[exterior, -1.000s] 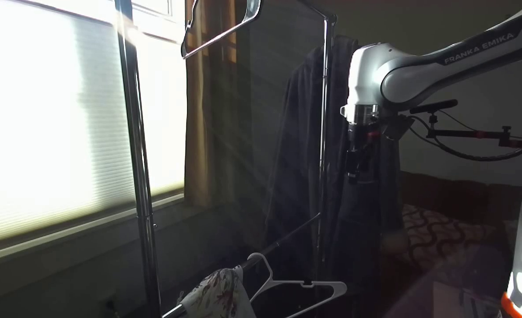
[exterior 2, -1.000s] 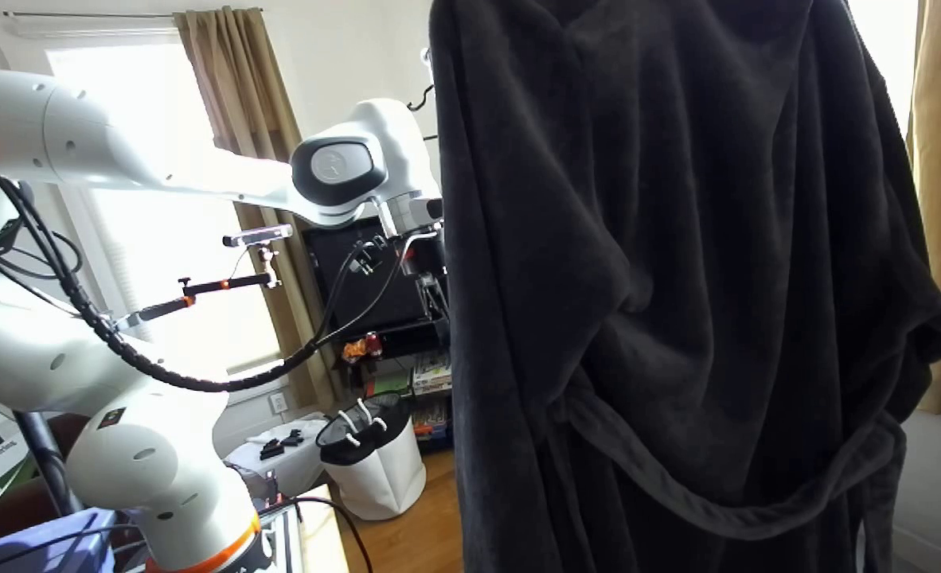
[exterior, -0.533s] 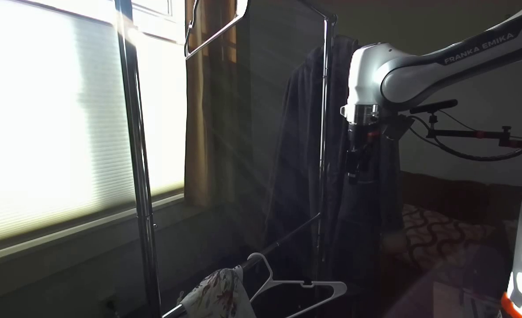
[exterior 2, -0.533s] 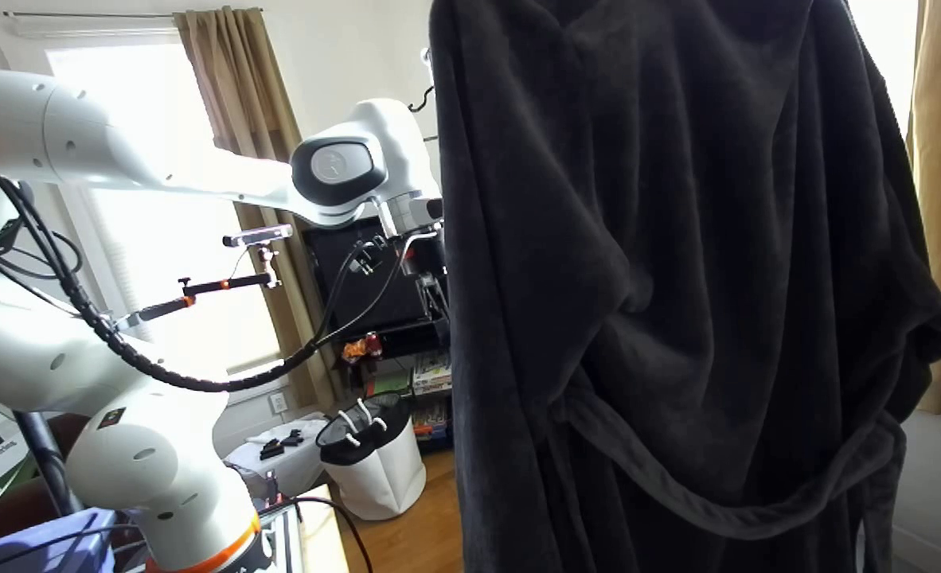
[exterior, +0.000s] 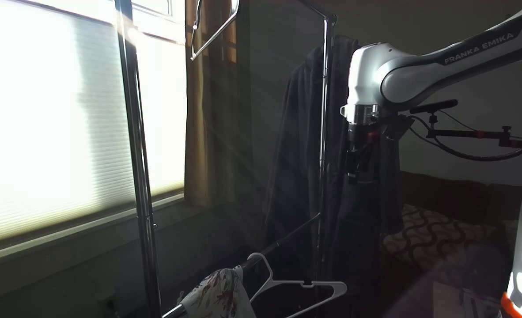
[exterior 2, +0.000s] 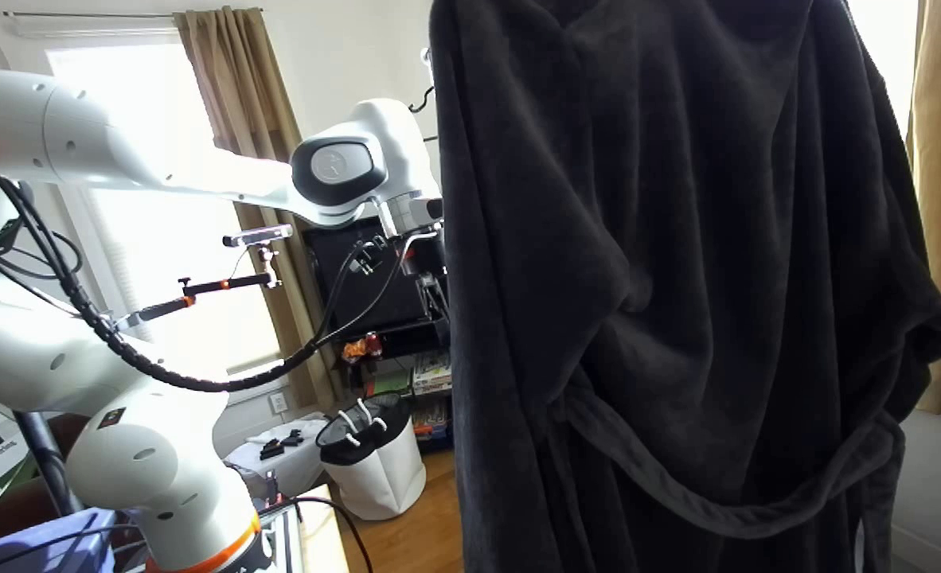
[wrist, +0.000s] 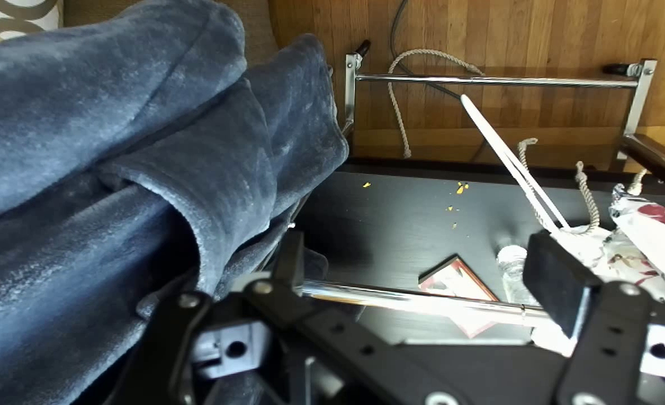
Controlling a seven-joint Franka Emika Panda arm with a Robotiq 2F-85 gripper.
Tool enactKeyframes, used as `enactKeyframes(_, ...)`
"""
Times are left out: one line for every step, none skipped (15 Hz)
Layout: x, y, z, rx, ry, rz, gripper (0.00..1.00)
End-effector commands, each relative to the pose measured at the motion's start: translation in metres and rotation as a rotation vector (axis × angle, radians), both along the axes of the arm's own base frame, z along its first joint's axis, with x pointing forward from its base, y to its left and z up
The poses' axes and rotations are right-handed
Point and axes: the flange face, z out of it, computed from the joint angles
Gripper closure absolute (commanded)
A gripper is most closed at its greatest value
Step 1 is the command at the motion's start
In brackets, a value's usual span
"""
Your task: Hang the white coat hanger on the top railing
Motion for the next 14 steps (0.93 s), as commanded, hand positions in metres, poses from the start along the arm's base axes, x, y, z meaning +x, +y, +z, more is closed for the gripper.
enactKeyframes(0.0, 0.0, 0.001, 0.0, 0.001, 0.0, 0.0)
enactKeyframes(0.003, -0.001, -0.002, -0.019, 0.016, -0.019, 0.0)
enactKeyframes(0.011, -0.004, -0.011, 0.003, 0.048, -0.01, 0.0)
enactKeyframes(0.016, -0.005, -0.023, 0.023, 0.082, 0.008, 0.0)
enactKeyframes(0.022, -0.005, -0.039, 0.03, 0.129, 0.059, 0.0)
enactKeyframes(0.026, -0.005, -0.055, 0.027, 0.166, 0.094, 0.0)
enactKeyframes(0.031, -0.005, -0.072, 0.045, 0.194, 0.141, 0.0)
enactKeyframes(0.037, -0.004, -0.092, 0.06, 0.229, 0.177, 0.0)
enactKeyframes(0.043, -0.002, -0.111, 0.077, 0.253, 0.221, 0.0)
enactKeyframes(0.049, 0.0, -0.125, 0.094, 0.272, 0.267, 0.0)
enactKeyframes(0.057, 0.004, -0.14, 0.114, 0.283, 0.313, 0.0)
enactKeyframes(0.063, 0.009, -0.156, 0.137, 0.303, 0.353, 0.0)
enactKeyframes(0.068, 0.013, -0.172, 0.156, 0.326, 0.385, 0.0)
enactKeyframes(0.075, 0.018, -0.189, 0.182, 0.356, 0.393, 0.0)
